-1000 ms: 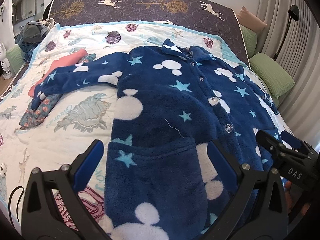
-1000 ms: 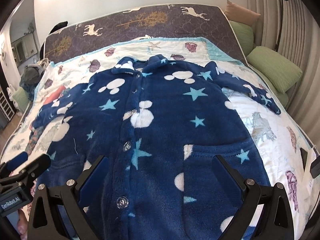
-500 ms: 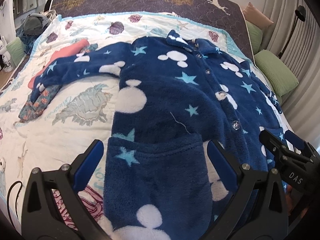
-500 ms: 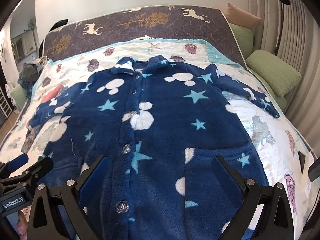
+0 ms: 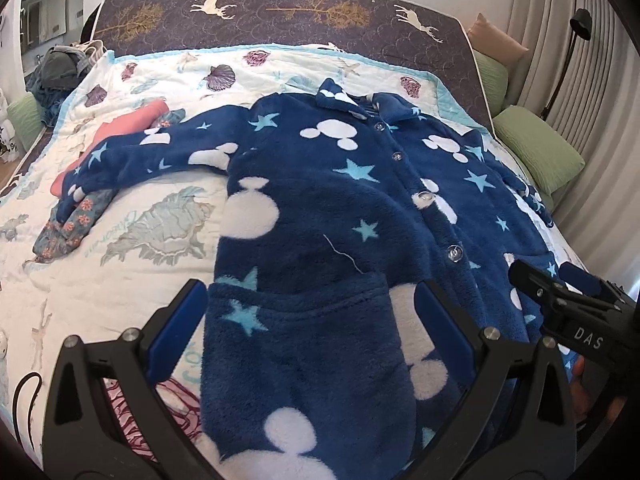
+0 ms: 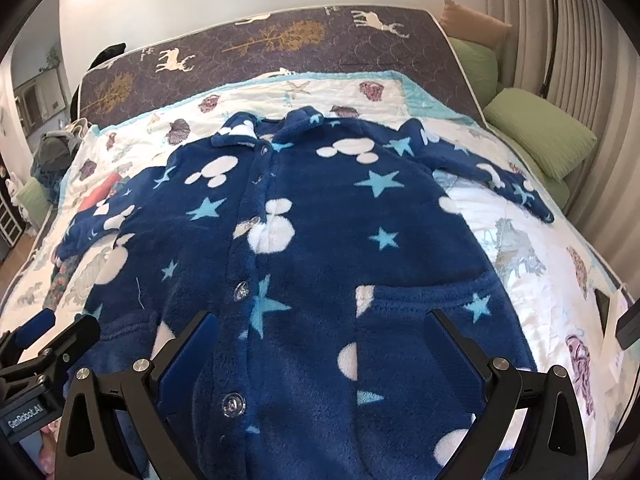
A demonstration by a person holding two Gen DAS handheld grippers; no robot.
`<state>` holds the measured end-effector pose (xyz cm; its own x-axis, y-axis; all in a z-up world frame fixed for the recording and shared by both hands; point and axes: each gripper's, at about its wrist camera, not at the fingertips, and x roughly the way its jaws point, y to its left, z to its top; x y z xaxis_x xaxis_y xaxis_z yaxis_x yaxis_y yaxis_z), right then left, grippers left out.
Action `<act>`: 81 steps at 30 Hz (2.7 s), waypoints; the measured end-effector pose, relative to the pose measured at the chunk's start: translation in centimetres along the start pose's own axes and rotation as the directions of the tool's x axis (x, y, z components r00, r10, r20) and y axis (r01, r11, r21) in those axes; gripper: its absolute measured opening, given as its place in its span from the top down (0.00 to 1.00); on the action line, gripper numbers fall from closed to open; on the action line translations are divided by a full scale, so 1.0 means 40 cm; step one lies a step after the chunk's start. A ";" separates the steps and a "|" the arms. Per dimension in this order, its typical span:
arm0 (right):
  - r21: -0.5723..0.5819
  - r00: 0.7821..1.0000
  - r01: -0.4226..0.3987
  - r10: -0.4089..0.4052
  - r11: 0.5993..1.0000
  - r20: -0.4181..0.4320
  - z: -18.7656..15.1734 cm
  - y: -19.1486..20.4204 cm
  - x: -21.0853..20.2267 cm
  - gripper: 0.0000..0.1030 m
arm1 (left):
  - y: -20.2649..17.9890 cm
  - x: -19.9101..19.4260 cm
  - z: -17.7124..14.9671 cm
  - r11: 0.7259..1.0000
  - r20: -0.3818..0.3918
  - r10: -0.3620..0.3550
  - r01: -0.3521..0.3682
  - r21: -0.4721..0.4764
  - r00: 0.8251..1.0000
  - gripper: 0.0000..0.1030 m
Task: Fold small clothes
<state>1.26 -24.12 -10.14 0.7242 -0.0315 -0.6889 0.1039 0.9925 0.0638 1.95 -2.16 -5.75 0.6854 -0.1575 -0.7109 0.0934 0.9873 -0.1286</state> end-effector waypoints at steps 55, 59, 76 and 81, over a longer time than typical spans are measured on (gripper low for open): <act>-0.001 0.999 -0.043 0.043 0.999 0.001 -0.007 -0.002 -0.003 0.00 | 0.030 0.011 0.012 0.999 -0.034 -0.039 0.038 -0.032 0.999 0.00; 0.017 0.999 -0.051 0.051 0.999 0.008 0.008 -0.016 0.001 0.00 | 0.108 0.030 0.066 0.985 -0.033 -0.090 0.084 -0.149 0.995 0.00; -0.144 0.994 -0.092 0.098 0.985 0.037 0.115 0.056 0.045 0.16 | 0.637 0.281 0.153 0.719 -0.129 -0.025 -0.072 -0.691 0.991 0.11; -0.188 0.993 -0.111 0.115 0.976 0.006 0.142 0.101 0.082 0.16 | 0.722 0.366 0.171 0.610 -0.120 -0.038 -0.072 -0.789 0.992 0.14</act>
<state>7.93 -20.88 -8.05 0.7352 0.0817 -0.6729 -0.1072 0.9942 0.0035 19.63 24.18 -15.15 0.5895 -0.1965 -0.7835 -0.5626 0.5961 -0.5728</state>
